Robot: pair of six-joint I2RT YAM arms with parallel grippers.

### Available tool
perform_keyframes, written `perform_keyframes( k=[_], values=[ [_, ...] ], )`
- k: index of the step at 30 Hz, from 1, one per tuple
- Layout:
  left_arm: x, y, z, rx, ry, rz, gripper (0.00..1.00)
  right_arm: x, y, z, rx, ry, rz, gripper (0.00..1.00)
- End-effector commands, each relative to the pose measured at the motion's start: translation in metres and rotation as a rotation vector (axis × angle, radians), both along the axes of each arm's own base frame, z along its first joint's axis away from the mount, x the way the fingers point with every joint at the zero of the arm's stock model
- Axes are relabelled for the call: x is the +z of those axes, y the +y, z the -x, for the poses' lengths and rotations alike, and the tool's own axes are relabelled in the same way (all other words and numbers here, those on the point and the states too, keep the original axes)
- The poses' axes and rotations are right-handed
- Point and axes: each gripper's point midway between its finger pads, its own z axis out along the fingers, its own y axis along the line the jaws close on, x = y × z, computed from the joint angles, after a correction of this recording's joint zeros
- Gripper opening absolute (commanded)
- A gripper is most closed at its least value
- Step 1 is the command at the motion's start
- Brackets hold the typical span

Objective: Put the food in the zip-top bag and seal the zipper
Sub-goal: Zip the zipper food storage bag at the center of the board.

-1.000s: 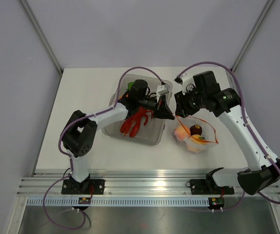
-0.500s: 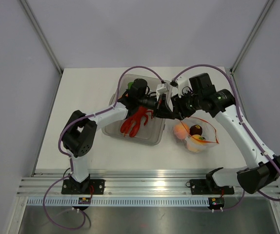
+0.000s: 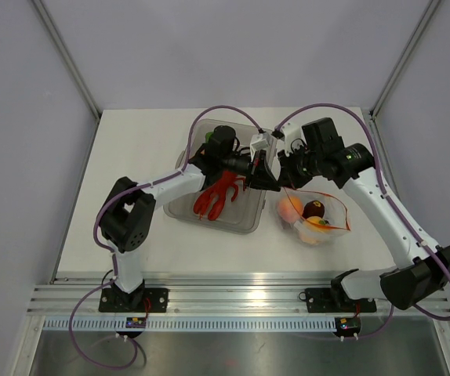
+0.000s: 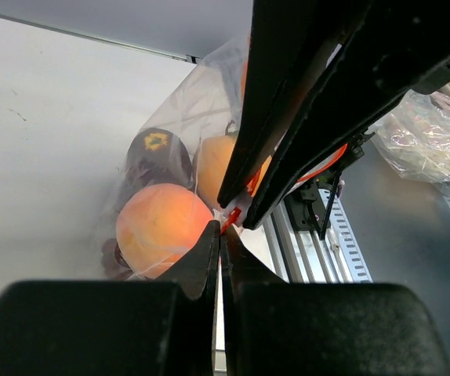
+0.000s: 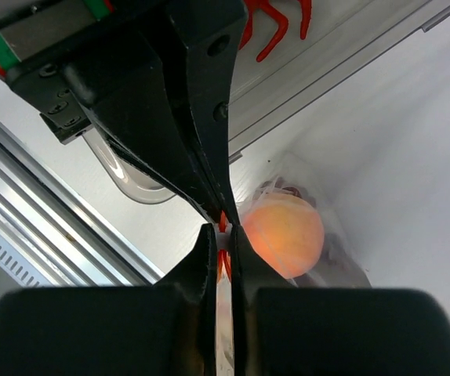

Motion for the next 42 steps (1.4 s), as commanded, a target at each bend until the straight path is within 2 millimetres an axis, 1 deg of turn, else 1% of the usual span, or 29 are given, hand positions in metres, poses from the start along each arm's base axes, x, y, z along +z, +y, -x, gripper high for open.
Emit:
perform_keyframes(
  k=[1, 3, 4, 5, 10, 13, 15, 16, 18, 19, 20, 21, 22, 25, 26, 28, 29, 30, 33, 34, 35, 36, 37, 38, 39, 40, 41, 42],
  values=[
    [0.034, 0.001, -0.002, -0.03, -0.083, 0.08, 0.0, 0.009, -0.004, -0.003, -0.032, -0.046, 0.013, 0.02],
    [0.029, 0.005, -0.003, -0.032, -0.063, 0.076, 0.0, 0.01, -0.009, 0.002, -0.046, -0.052, 0.016, 0.0],
    [0.031, 0.007, -0.007, -0.02, -0.061, 0.086, 0.0, 0.011, -0.01, 0.004, -0.056, -0.056, 0.007, 0.0],
    [0.03, 0.009, -0.007, -0.022, -0.056, 0.09, 0.0, 0.014, -0.014, 0.012, -0.06, -0.072, -0.005, 0.0],
    [0.033, 0.013, -0.01, -0.014, -0.06, 0.102, 0.0, 0.018, -0.024, 0.028, -0.1, -0.102, -0.031, 0.0],
    [0.037, 0.016, -0.011, -0.01, -0.065, 0.106, 0.0, 0.011, -0.03, 0.034, -0.122, -0.081, -0.013, 0.0],
    [0.036, 0.021, -0.015, 0.006, -0.065, 0.106, 0.0, 0.004, -0.037, 0.037, -0.142, -0.072, 0.01, 0.0],
    [0.039, 0.023, -0.016, 0.013, -0.075, 0.111, 0.0, 0.001, -0.04, 0.04, -0.158, -0.06, 0.021, 0.0],
    [0.037, 0.031, -0.024, 0.044, -0.07, 0.106, 0.0, -0.002, -0.051, 0.045, -0.198, -0.064, 0.051, 0.0],
    [0.037, 0.037, -0.03, 0.067, -0.067, 0.103, 0.0, 0.001, -0.058, 0.049, -0.23, -0.076, 0.051, 0.0],
    [0.039, 0.04, -0.035, 0.091, -0.071, 0.105, 0.0, 0.0, -0.061, 0.052, -0.24, -0.08, 0.051, 0.0],
    [0.04, 0.043, -0.038, 0.105, -0.069, 0.104, 0.0, 0.001, -0.064, 0.054, -0.252, -0.091, 0.049, 0.0],
    [0.04, 0.049, -0.045, 0.133, -0.061, 0.101, 0.0, 0.006, -0.07, 0.058, -0.275, -0.119, 0.044, 0.0],
    [0.039, 0.059, -0.057, 0.181, -0.055, 0.096, 0.0, 0.007, -0.078, 0.066, -0.302, -0.132, 0.046, 0.0],
    [0.04, 0.062, -0.063, 0.203, -0.052, 0.101, 0.0, 0.012, -0.087, 0.066, -0.336, -0.166, 0.056, 0.0],
    [0.04, 0.066, -0.074, 0.245, -0.041, 0.106, 0.0, 0.016, -0.09, 0.069, -0.345, -0.183, 0.048, 0.0],
    [0.047, 0.067, -0.079, 0.257, -0.041, 0.127, 0.0, 0.019, -0.09, 0.07, -0.349, -0.194, 0.04, 0.0],
    [0.045, 0.066, -0.082, 0.256, -0.027, 0.13, 0.0, 0.019, -0.092, 0.07, -0.355, -0.195, 0.043, 0.0],
    [0.062, 0.061, -0.074, 0.172, -0.003, 0.154, 0.0, 0.015, -0.087, 0.07, -0.341, -0.175, 0.038, 0.0],
    [0.066, 0.055, -0.066, 0.14, 0.005, 0.167, 0.1, 0.014, -0.084, 0.07, -0.33, -0.167, 0.031, 0.0],
    [0.069, 0.052, -0.059, 0.112, -0.004, 0.171, 0.31, 0.012, -0.082, 0.068, -0.328, -0.156, 0.034, 0.0],
    [0.07, 0.049, -0.052, 0.1, -0.014, 0.174, 0.48, 0.011, -0.081, 0.067, -0.324, -0.156, 0.034, 0.0],
    [0.071, 0.046, -0.046, 0.095, -0.056, 0.17, 0.72, 0.013, -0.08, 0.065, -0.32, -0.162, 0.026, 0.0],
    [0.069, 0.037, -0.034, 0.074, -0.077, 0.162, 0.81, 0.013, -0.079, 0.063, -0.317, -0.167, 0.025, 0.0],
    [0.068, 0.031, -0.027, 0.06, -0.106, 0.152, 0.99, 0.014, -0.075, 0.065, -0.295, -0.161, 0.012, 0.0],
    [0.054, 0.021, -0.013, 0.026, -0.14, 0.102, 0.99, 0.015, -0.073, 0.064, -0.287, -0.167, 0.004, 0.0],
    [0.051, 0.016, -0.01, 0.023, -0.161, 0.081, 0.99, 0.016, -0.072, 0.064, -0.281, -0.172, 0.001, 0.0],
    [0.058, 0.01, -0.009, 0.011, -0.196, 0.078, 0.99, 0.018, -0.072, 0.065, -0.274, -0.176, -0.003, 0.0]
  ],
)
